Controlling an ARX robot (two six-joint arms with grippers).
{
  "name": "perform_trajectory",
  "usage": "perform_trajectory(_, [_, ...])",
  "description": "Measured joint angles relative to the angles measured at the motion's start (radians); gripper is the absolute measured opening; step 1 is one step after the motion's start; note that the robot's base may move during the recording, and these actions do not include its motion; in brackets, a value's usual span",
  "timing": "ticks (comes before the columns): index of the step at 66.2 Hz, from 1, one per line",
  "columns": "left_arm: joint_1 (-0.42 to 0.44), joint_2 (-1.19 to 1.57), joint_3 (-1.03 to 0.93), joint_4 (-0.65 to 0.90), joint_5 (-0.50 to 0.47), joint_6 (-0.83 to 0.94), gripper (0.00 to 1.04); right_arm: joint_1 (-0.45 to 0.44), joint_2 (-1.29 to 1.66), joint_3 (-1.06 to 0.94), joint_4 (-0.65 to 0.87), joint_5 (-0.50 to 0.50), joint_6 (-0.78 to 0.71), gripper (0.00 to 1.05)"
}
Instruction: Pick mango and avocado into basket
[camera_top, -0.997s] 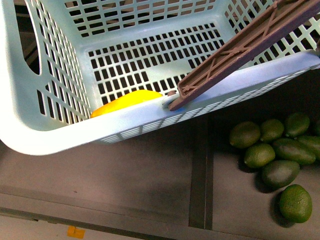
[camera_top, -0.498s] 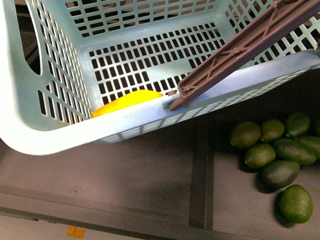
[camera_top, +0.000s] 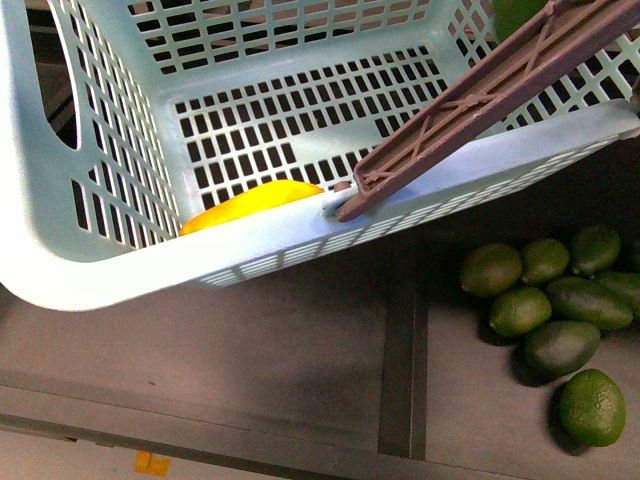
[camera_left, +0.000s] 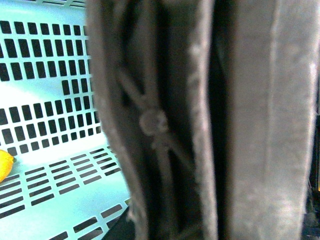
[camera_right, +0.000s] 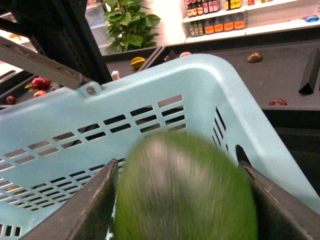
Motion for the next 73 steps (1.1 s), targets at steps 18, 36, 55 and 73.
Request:
perform_trajectory(18, [0.000,0.000,0.000,0.000,-0.003,0.000,0.13,-0.114,-0.227,-0.130,-0.106,-0.026,0.076,0.96])
perform_trajectory(36, [0.000,0.000,0.000,0.000,0.002,0.000,0.13,-0.152,-0.463,-0.278,-0.158,0.094,-0.134,0.76])
perform_trajectory(55, [0.000,0.000,0.000,0.000,-0.003,0.001,0.13,-0.200,-0.607,-0.499,-0.112,0.058,-0.219,0.28])
perform_trajectory(73, [0.000,0.000,0.000,0.000,-0.002,0.000,0.13,-0.282,-0.739,-0.614,-0.121,-0.020,-0.232,0.02])
